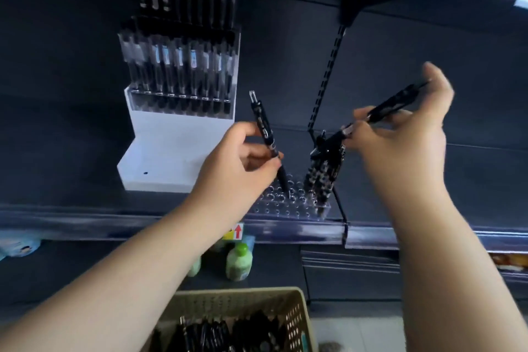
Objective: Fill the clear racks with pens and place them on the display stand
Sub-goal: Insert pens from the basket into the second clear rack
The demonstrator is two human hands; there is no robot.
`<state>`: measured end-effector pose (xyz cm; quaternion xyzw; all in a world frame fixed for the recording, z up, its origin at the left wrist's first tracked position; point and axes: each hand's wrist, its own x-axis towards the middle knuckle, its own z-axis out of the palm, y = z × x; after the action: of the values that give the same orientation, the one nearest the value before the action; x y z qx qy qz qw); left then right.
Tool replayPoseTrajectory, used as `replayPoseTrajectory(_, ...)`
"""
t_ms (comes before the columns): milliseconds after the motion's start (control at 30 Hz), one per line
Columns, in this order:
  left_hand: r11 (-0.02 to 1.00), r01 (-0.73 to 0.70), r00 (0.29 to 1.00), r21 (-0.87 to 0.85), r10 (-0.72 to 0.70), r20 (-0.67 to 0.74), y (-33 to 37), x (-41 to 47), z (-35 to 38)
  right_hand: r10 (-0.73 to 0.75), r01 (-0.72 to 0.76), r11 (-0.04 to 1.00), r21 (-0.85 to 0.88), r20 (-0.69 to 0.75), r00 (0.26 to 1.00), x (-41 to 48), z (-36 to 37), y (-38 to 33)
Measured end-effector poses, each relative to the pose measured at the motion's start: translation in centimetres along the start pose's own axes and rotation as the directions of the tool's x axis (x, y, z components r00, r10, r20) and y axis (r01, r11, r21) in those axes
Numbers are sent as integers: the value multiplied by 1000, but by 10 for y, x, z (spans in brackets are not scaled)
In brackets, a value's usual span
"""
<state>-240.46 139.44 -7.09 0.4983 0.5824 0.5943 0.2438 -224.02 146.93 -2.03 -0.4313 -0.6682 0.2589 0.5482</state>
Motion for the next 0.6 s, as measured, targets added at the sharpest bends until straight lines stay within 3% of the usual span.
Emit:
replayPoseTrajectory(100, 1000, -30, 998, 4, 30, 50, -2, 22, 14, -9, 7, 999, -47, -35, 999, 9, 4, 10)
replayPoseTrajectory(300, 997, 32, 997, -73, -27, 72, -29, 39, 35, -15, 23, 984, -175, 49, 999, 11, 14, 33)
replayPoseTrajectory(600, 982, 77, 995, -173, -66, 70, -52, 39, 43, -158, 165, 941, -295, 50, 986, 15, 18, 43)
